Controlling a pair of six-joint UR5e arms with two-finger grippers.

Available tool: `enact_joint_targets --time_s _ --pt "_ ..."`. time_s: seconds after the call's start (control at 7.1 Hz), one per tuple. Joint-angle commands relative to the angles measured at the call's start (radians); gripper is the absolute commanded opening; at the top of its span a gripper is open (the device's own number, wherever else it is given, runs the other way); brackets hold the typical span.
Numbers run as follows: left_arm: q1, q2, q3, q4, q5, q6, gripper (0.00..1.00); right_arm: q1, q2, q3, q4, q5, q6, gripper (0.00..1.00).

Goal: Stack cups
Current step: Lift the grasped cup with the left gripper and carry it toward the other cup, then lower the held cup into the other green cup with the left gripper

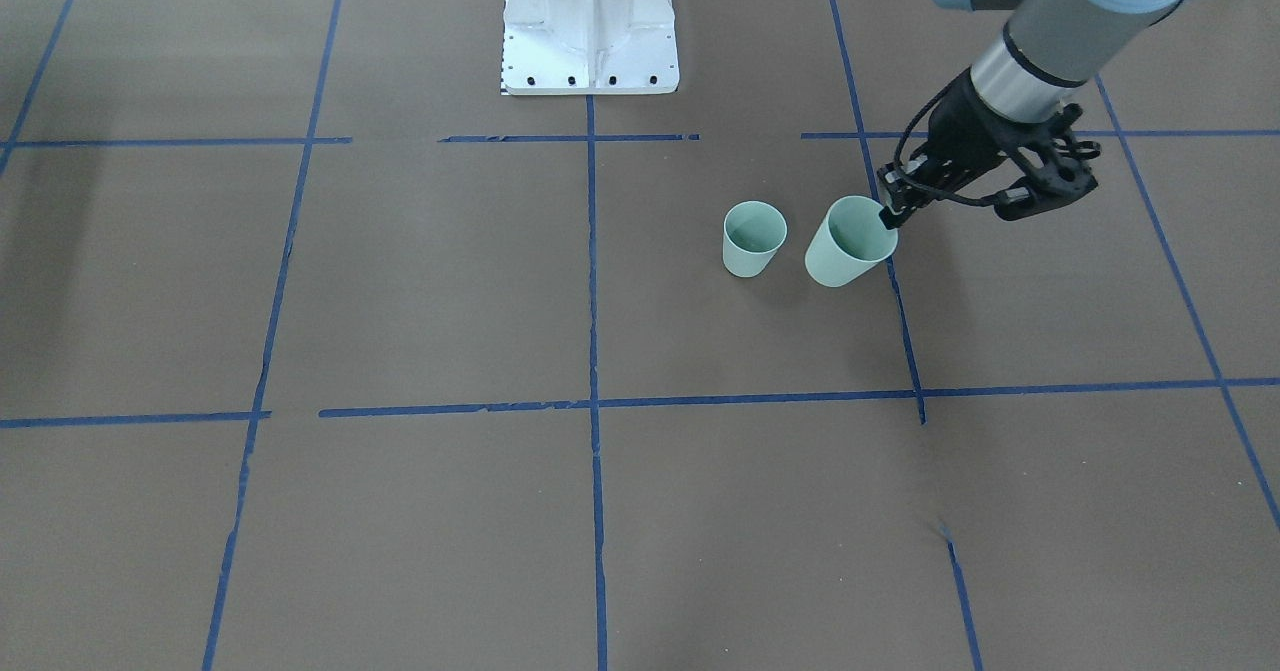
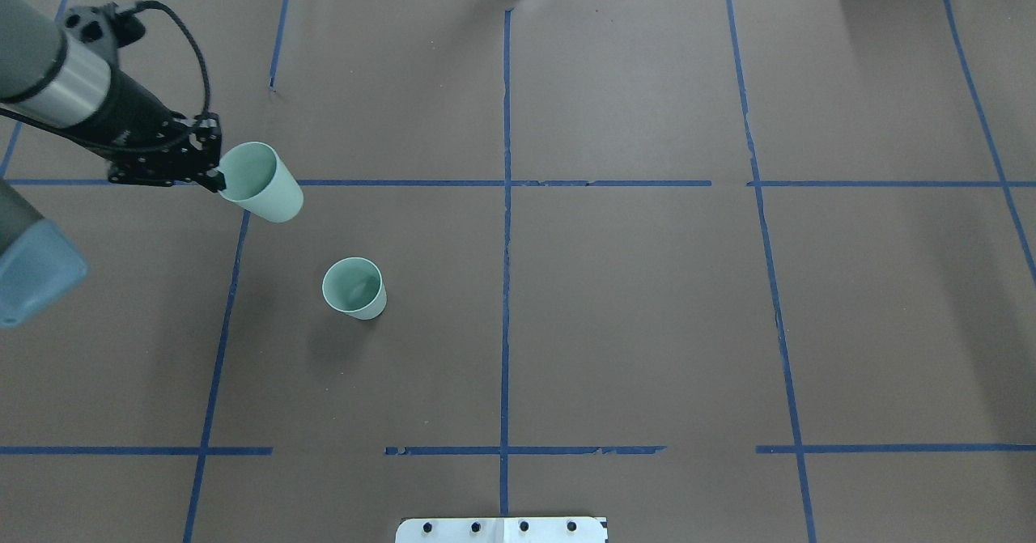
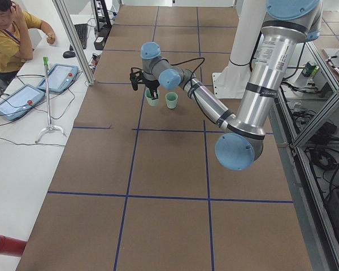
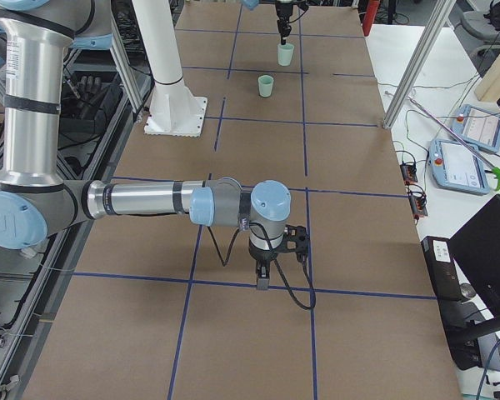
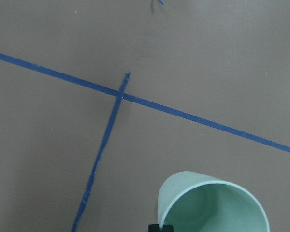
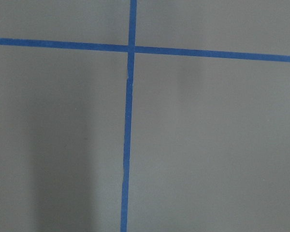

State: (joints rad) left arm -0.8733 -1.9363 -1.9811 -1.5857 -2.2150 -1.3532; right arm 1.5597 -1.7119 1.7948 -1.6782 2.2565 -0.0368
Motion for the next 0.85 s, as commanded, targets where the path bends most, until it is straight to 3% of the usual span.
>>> enact_joint_targets --time_s 0.0,0.7 --pt "0.088 -0.039 -0.013 0.027 0.070 -0.096 0.00 -0.001 0.000 0.000 0.000 0.000 0.000 1.00" --pt "0.172 -0.038 -0.062 0.133 0.126 -0.113 0.00 0.000 0.000 0.000 0.000 0.000 0.000 1.00"
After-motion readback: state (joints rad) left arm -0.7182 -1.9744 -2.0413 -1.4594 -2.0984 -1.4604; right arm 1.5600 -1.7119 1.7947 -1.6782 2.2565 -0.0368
